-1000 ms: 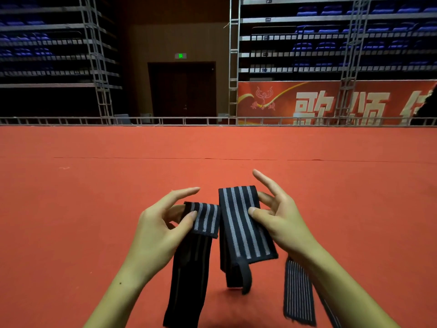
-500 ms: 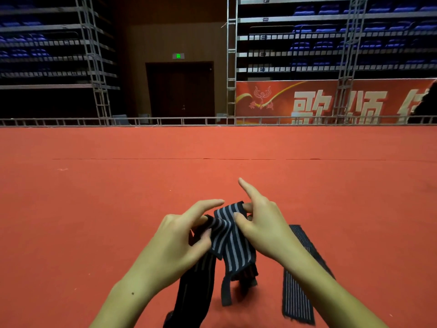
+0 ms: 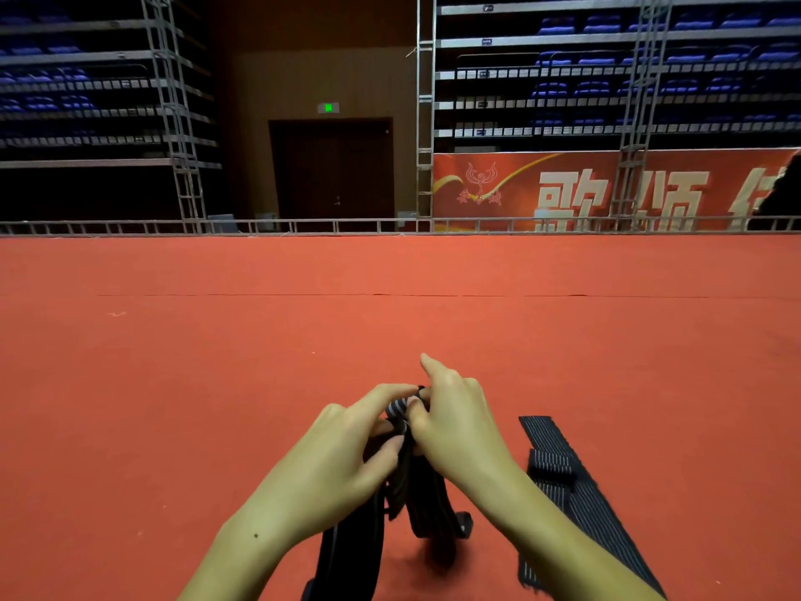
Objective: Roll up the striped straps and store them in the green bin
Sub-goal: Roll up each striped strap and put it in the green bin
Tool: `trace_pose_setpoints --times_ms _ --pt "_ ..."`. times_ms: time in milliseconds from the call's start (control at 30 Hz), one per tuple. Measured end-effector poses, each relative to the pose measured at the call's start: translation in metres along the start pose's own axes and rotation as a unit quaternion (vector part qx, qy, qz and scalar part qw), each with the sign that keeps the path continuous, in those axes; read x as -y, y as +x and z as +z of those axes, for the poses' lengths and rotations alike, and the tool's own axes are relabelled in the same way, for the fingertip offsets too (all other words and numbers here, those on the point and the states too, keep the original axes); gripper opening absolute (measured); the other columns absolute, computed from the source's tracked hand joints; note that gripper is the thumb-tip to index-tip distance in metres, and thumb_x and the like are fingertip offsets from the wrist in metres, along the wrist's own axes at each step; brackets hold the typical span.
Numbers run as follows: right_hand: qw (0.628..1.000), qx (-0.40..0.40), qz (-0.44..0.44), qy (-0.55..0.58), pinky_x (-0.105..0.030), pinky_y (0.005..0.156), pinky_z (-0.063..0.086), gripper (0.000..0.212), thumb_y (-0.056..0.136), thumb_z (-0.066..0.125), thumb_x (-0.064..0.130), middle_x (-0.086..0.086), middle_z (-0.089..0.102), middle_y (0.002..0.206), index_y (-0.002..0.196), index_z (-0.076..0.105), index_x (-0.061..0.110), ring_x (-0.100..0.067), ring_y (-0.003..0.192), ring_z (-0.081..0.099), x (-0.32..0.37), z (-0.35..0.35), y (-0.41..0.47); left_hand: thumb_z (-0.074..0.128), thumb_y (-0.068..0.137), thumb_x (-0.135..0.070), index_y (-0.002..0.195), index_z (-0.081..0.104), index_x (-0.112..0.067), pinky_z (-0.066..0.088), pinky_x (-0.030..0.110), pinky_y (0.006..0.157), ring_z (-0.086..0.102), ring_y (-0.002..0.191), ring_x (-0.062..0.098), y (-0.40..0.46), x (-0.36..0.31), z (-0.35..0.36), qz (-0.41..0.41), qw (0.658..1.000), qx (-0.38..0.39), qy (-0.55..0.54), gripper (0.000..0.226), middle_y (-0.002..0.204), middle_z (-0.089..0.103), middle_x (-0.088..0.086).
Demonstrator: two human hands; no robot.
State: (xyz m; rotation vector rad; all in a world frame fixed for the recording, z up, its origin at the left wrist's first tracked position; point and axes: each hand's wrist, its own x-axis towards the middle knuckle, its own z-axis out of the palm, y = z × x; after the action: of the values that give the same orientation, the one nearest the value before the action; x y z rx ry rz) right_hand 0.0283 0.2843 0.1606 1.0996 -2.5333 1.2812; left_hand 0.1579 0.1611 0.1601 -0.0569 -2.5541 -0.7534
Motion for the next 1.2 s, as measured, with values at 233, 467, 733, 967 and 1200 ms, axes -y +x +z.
trace_pose_setpoints --times_ms 233,467,733,967,1200 --pt "0.998 0.023 0.041 0.039 -0.043 0.1 0.055 0.061 0.105 0.042 0.02 -0.021 0.076 0.118 0.165 0.036 0.014 -0.036 0.12 0.068 0.001 0.002 0.007 0.061 0.108 -0.017 0.142 0.056 -0.036 0.036 0.023 0.06 0.044 0.06 0.01 0.004 0.008 0.002 -0.02 0.998 -0.045 -0.042 0.039 0.064 0.066 -0.018" --pt "0.993 0.084 0.05 0.068 -0.038 0.09 0.057 0.064 0.107 0.033 0.015 -0.02 0.07 0.125 0.17 0.022 0.021 -0.032 0.115 0.069 0.007 -0.005 -0.002 0.08 0.097 -0.022 0.13 0.065 -0.032 0.031 0.027 0.057 0.037 0.058 0.011 0.009 0.018 0.004 -0.071 0.987 -0.082 -0.121 0.038 0.053 0.049 -0.011" --pt "0.992 0.101 0.003 0.073 -0.039 0.099 0.056 0.063 0.108 0.036 0.013 -0.005 0.066 0.14 0.168 0.029 0.03 -0.016 0.112 0.065 0.0 -0.004 -0.006 0.075 0.098 -0.002 0.131 0.065 -0.027 0.065 0.047 0.089 0.082 0.092 0.032 0.009 0.015 -0.002 -0.156 0.948 -0.089 -0.262 0.043 0.09 0.084 0.006" --pt "0.983 0.089 -0.092 0.132 -0.032 0.105 0.054 0.066 0.098 0.043 -0.006 0.012 0.069 0.138 0.148 0.055 0.036 -0.002 0.129 0.063 -0.024 -0.014 -0.019 0.077 0.096 -0.003 0.132 0.067 -0.028 0.065 0.04 0.084 0.082 0.091 0.03 0.006 0.016 -0.009 -0.211 0.898 -0.148 -0.358 0.044 0.096 0.084 0.013" --pt "0.969 0.068 -0.224 0.081 -0.037 0.117 0.047 0.08 0.09 0.073 0.001 0.019 0.056 0.156 0.159 0.043 0.029 -0.004 0.146 0.051 -0.047 -0.003 -0.032 0.079 0.092 0.001 0.126 0.074 -0.021 0.061 0.027 0.063 0.079 0.077 0.025 0.009 0.019 -0.013 -0.243 0.843 -0.199 -0.437 0.041 0.093 0.082 0.02"
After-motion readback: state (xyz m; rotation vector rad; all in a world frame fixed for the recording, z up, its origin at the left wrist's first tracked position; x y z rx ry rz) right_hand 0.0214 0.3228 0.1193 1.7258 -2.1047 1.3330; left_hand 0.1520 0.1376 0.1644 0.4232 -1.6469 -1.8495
